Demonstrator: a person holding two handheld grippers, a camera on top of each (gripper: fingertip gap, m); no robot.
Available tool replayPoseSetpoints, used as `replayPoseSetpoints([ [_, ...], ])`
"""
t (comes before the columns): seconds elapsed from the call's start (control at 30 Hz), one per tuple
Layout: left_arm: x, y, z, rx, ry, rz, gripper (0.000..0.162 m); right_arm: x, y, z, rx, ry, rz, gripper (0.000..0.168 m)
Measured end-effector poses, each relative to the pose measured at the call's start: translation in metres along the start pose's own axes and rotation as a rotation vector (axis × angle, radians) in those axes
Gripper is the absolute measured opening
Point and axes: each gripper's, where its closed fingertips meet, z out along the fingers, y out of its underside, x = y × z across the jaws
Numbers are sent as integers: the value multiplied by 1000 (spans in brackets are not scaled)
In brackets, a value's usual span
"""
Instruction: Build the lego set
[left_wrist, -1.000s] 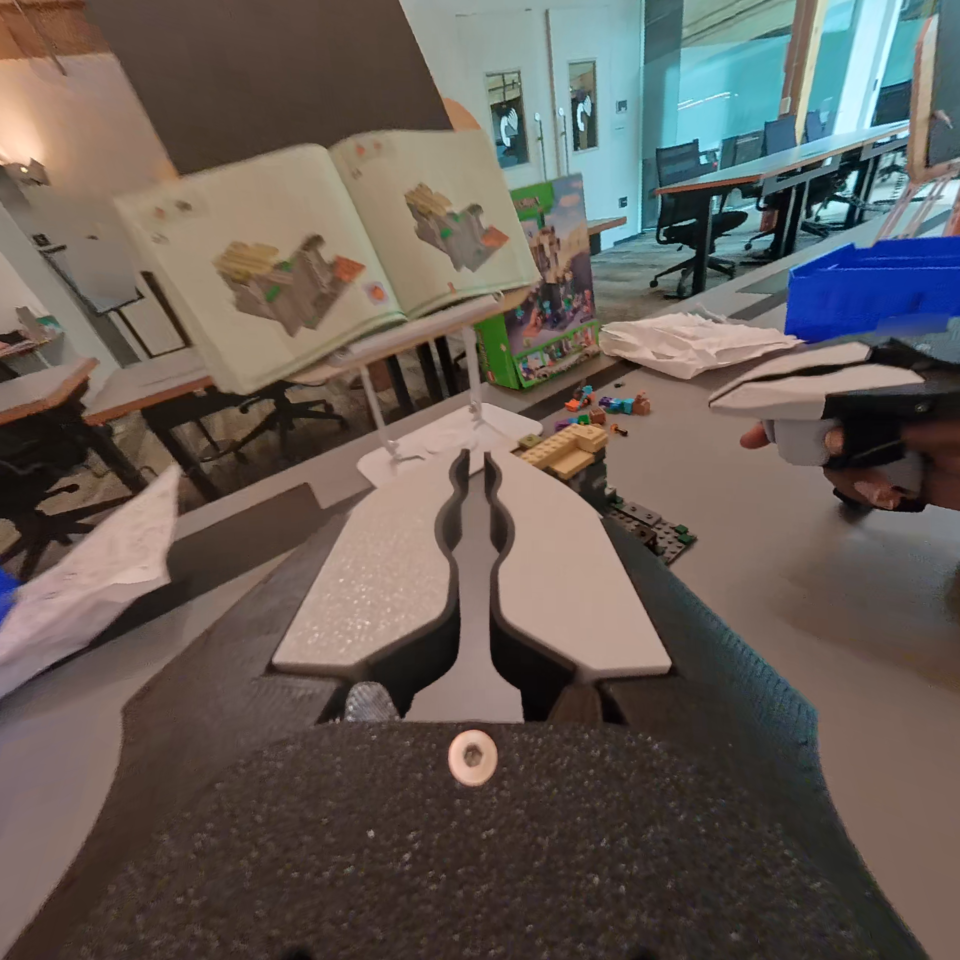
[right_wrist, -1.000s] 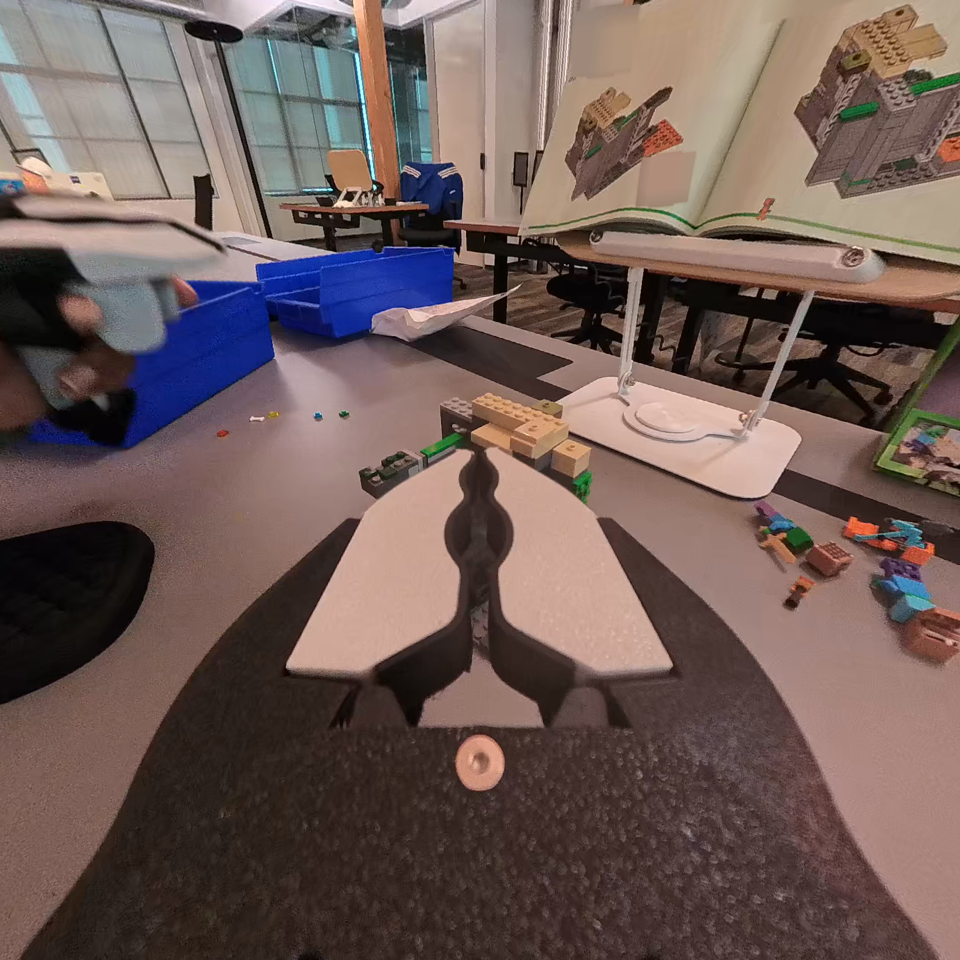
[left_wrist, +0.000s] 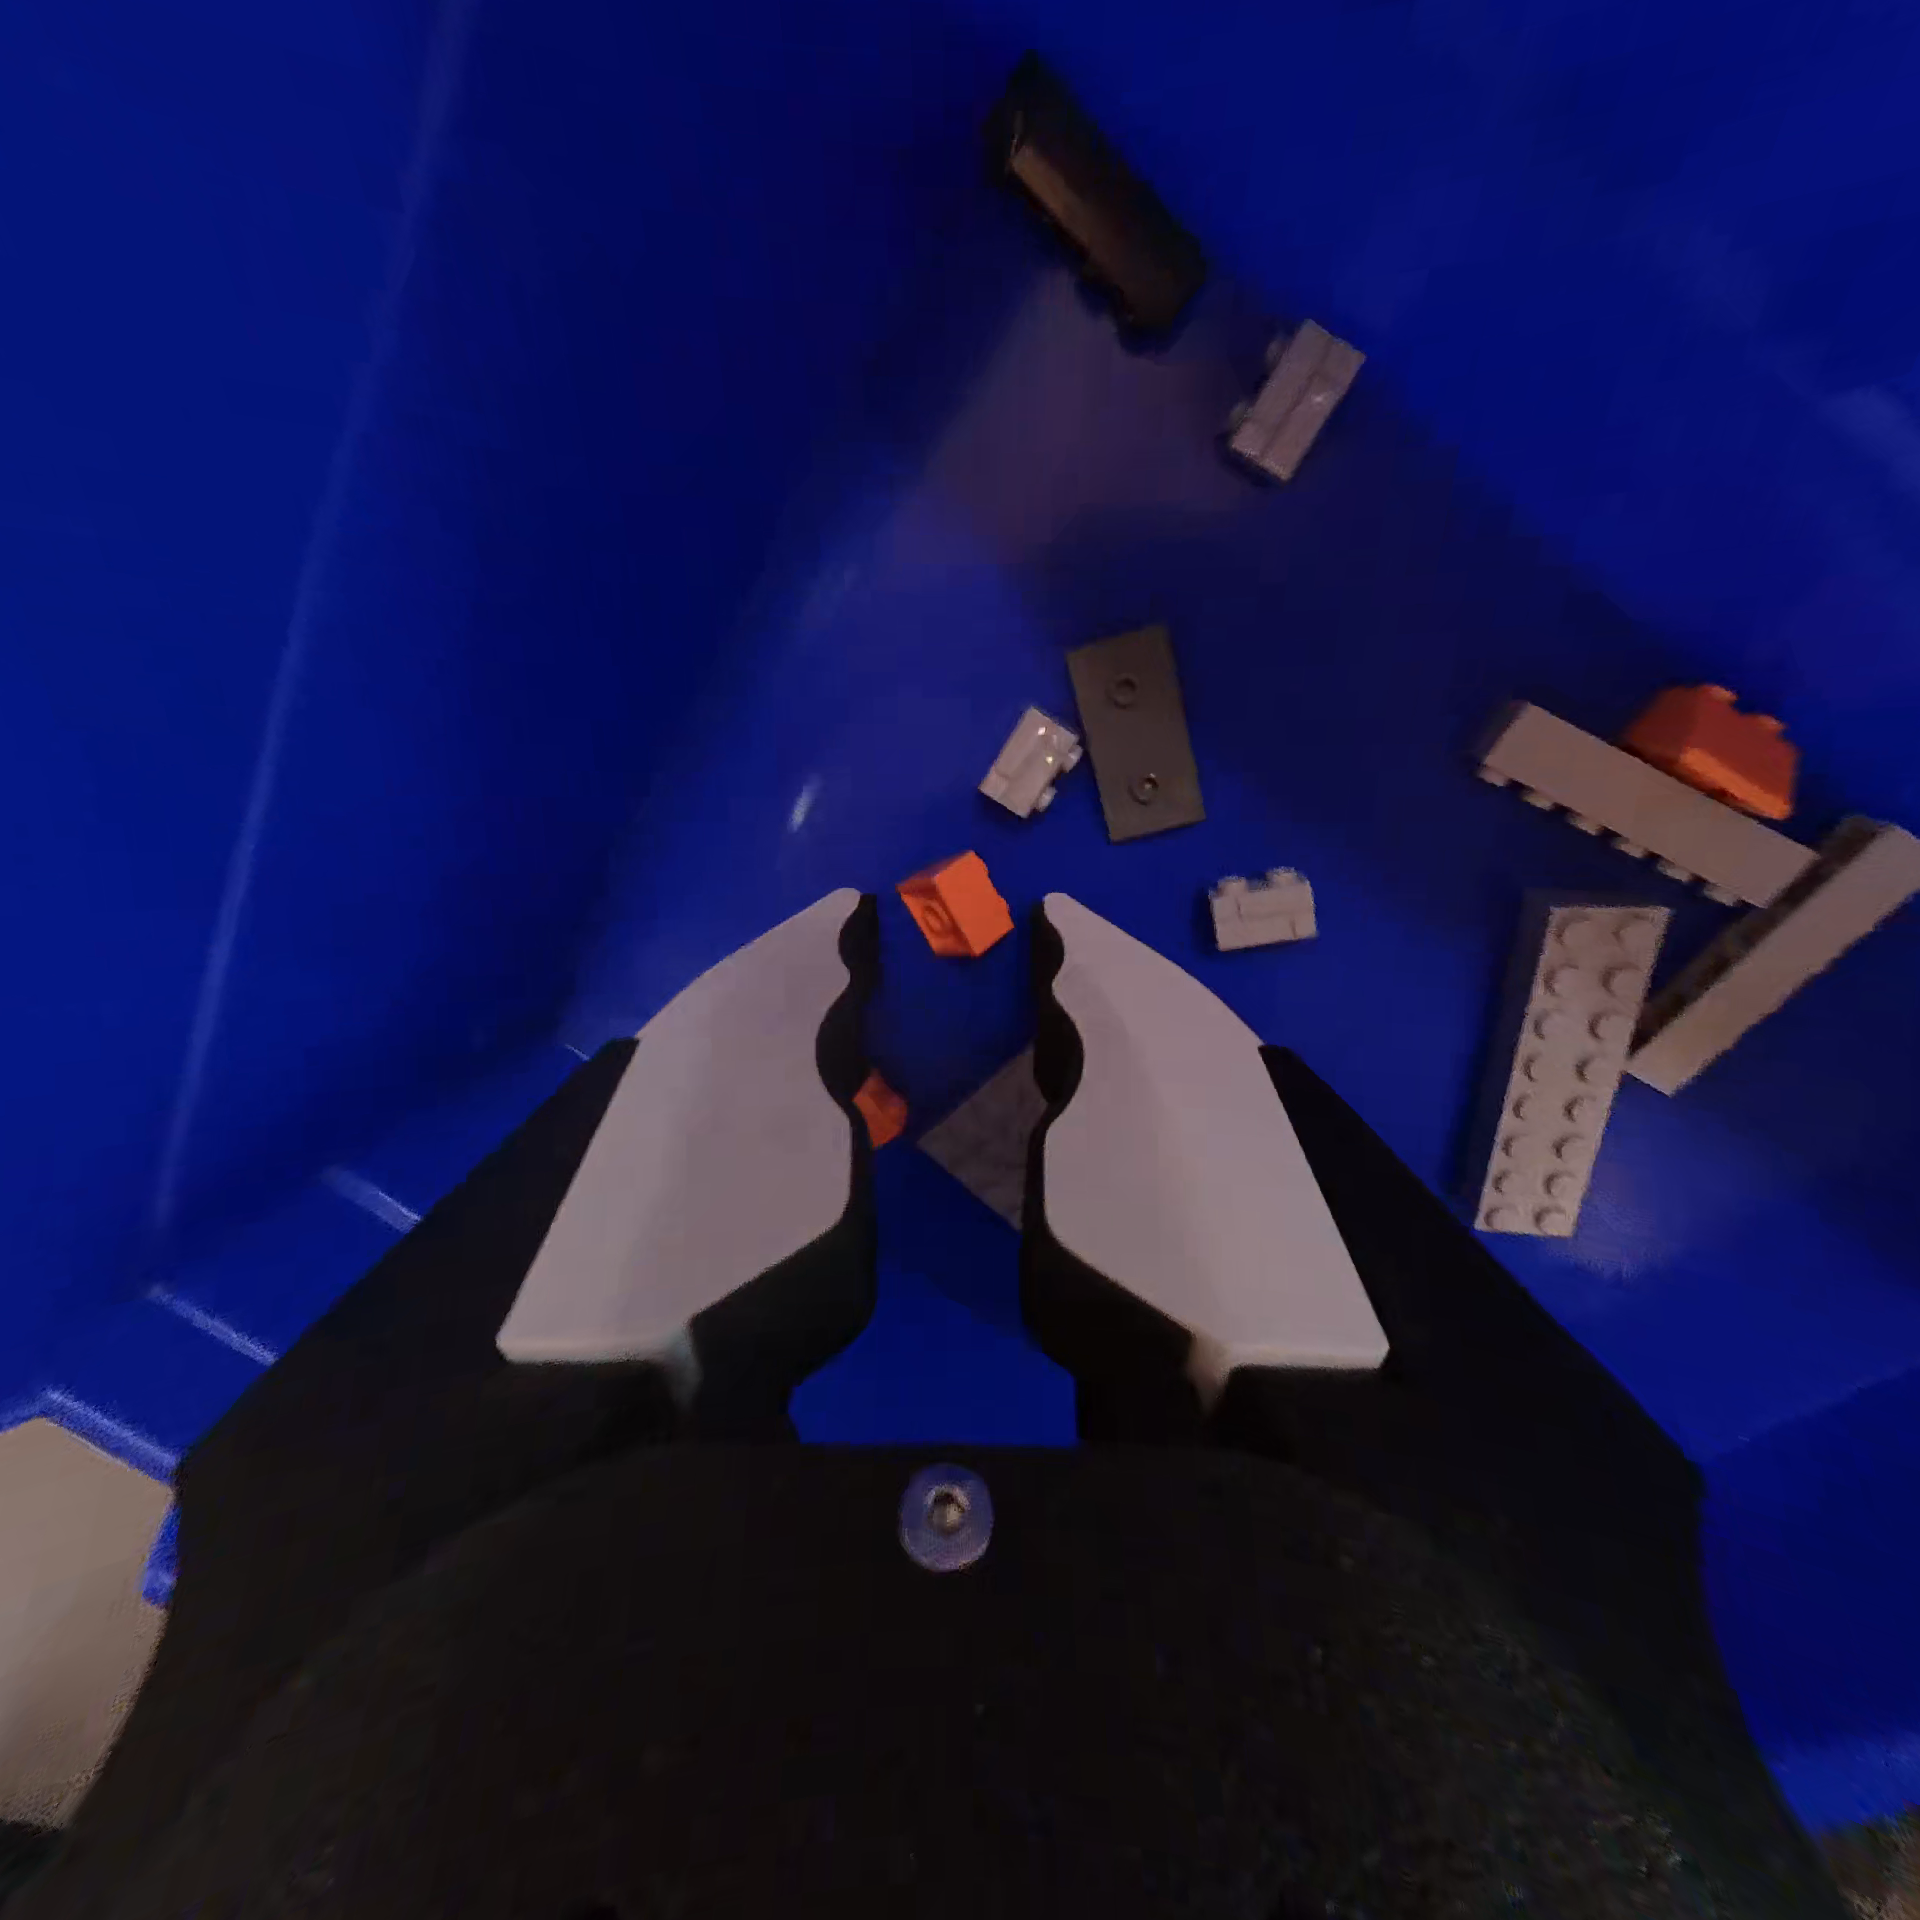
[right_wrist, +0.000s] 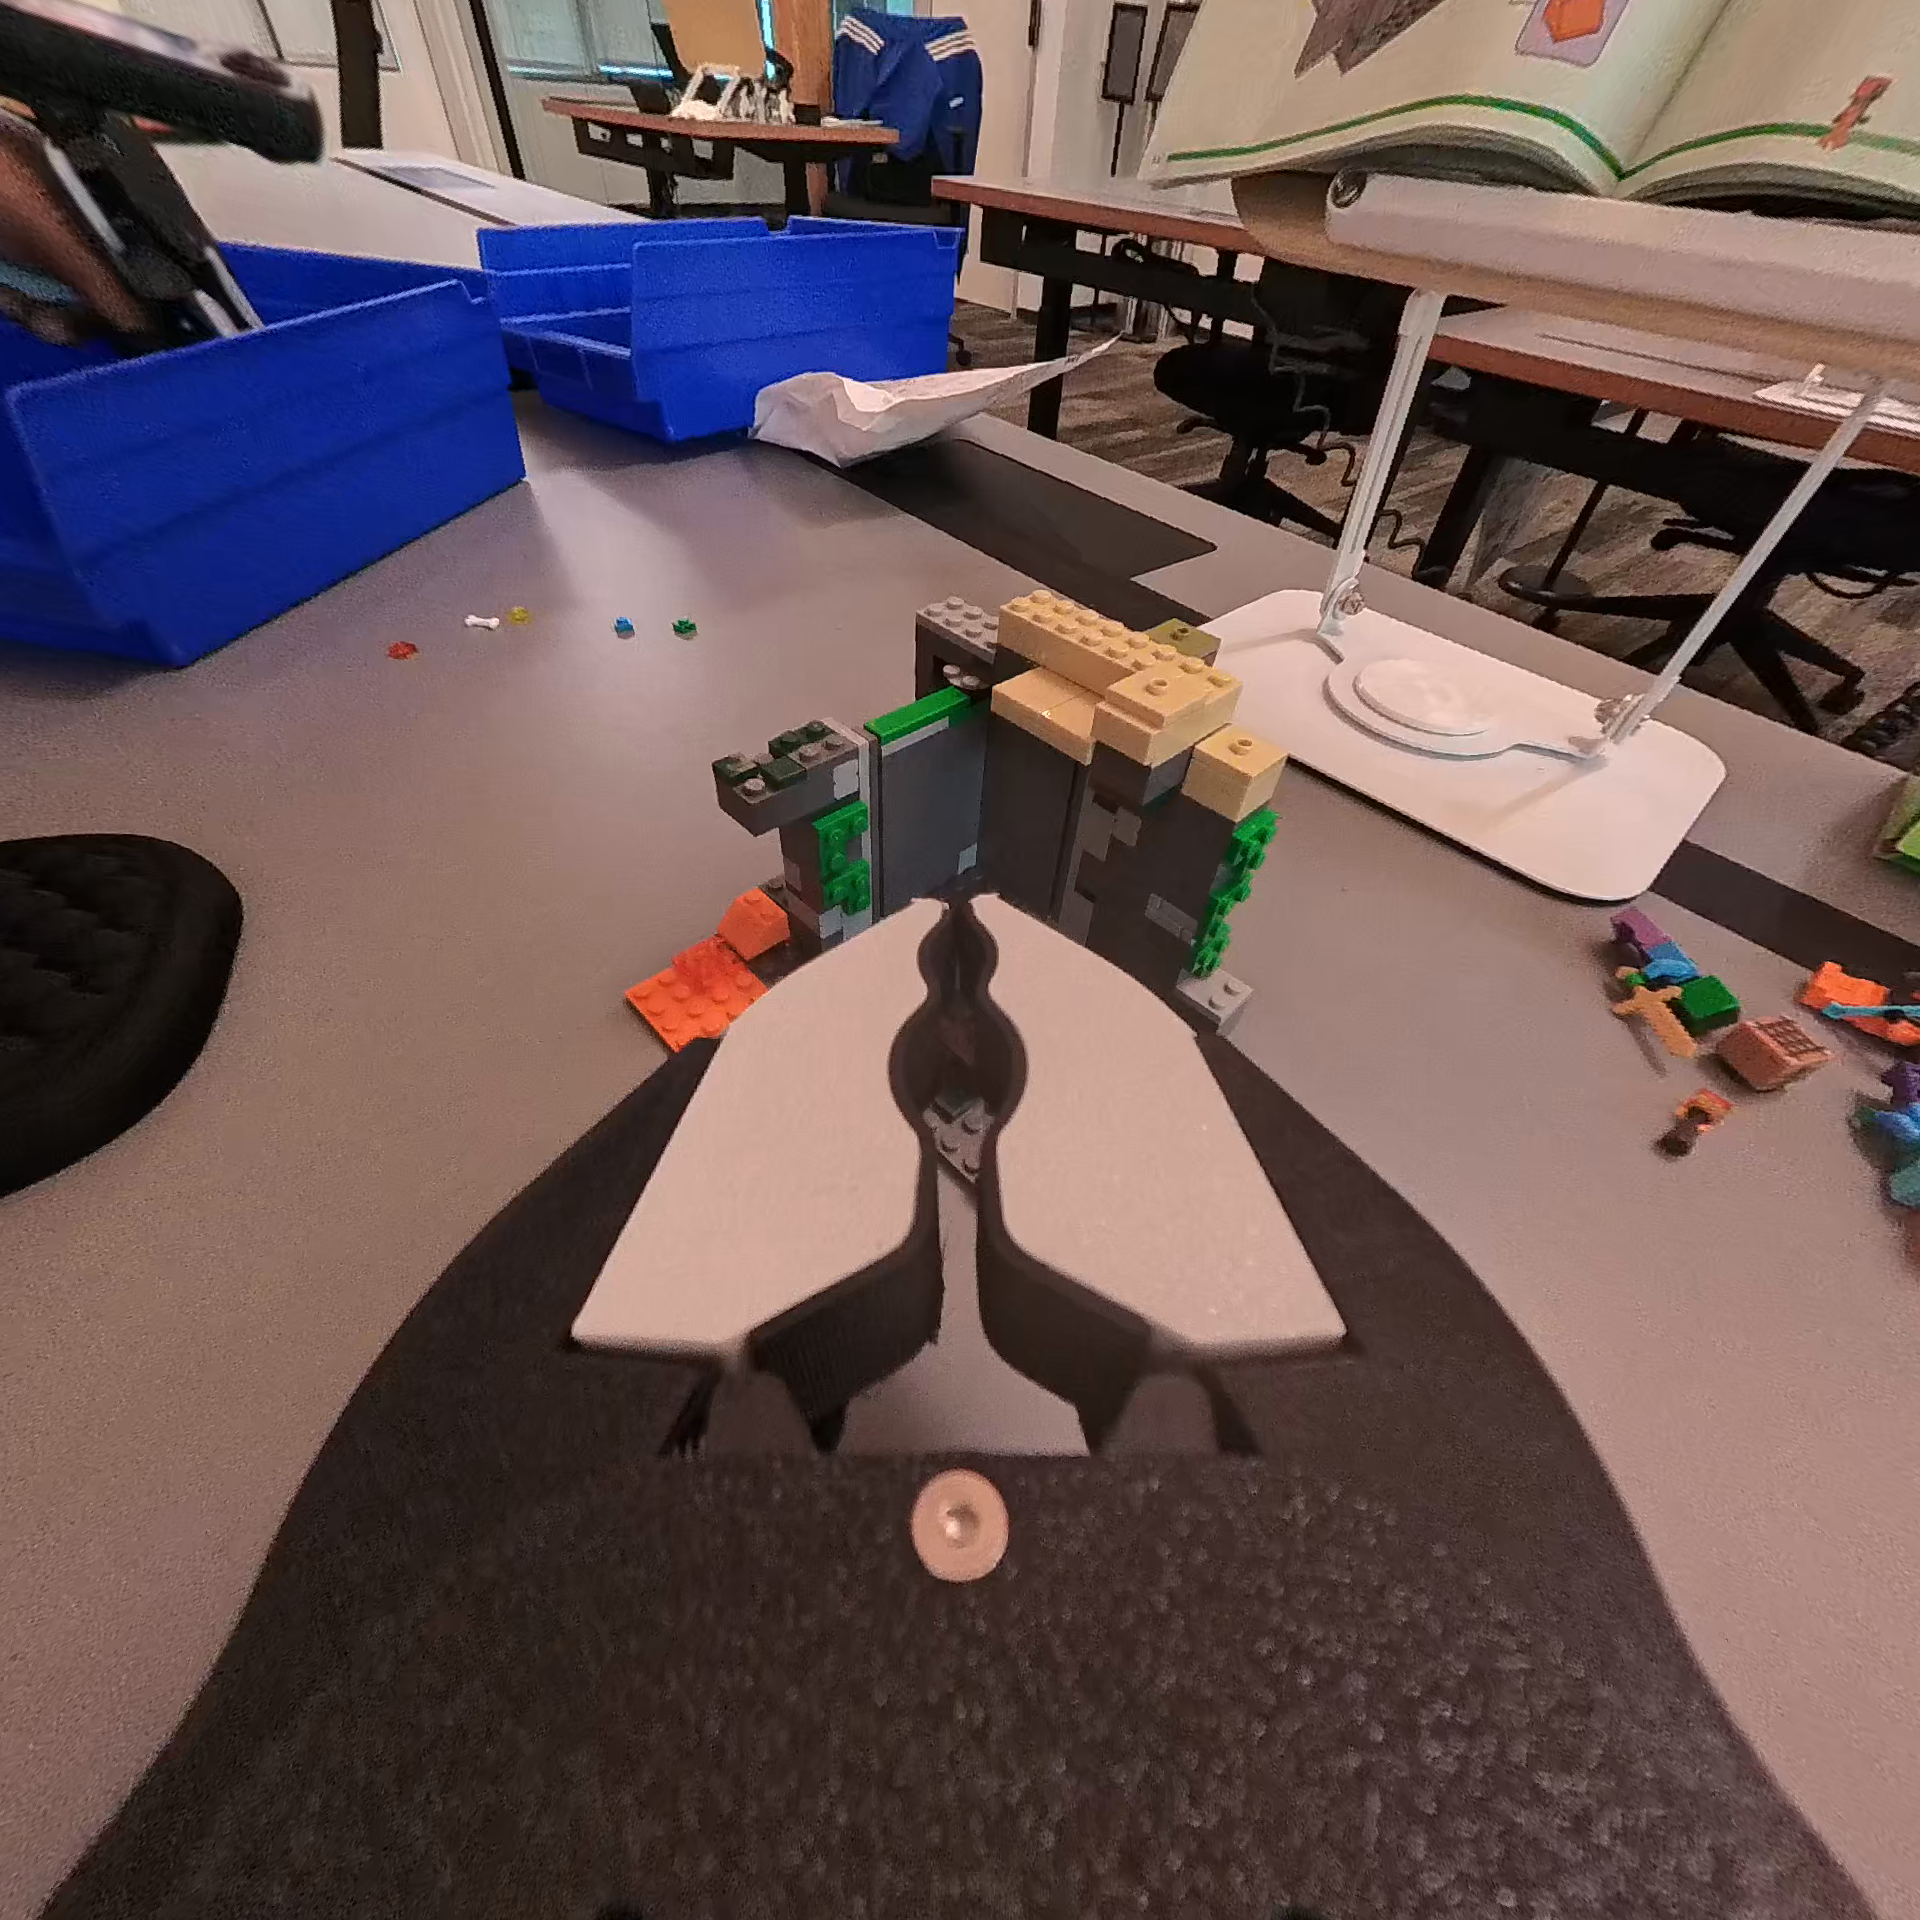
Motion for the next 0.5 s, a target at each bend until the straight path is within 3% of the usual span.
replayPoseSetpoints([
  [0.13,0,-1,5,-33,-5,-6,17,-1,4,3,-17,-7,1,0],
  [0.3,-3,-1,-1,-42,-48,7,16,-3,5,3,-22,-14,-13,0],
  [0.4,4,-14,-31,63,-63,42,16,-4,2,1,-11,-9,-36,0],
  [0.5,30,-36,-86,249,-44,98,15,-8,-2,2,-2,-21,-49,0],
])
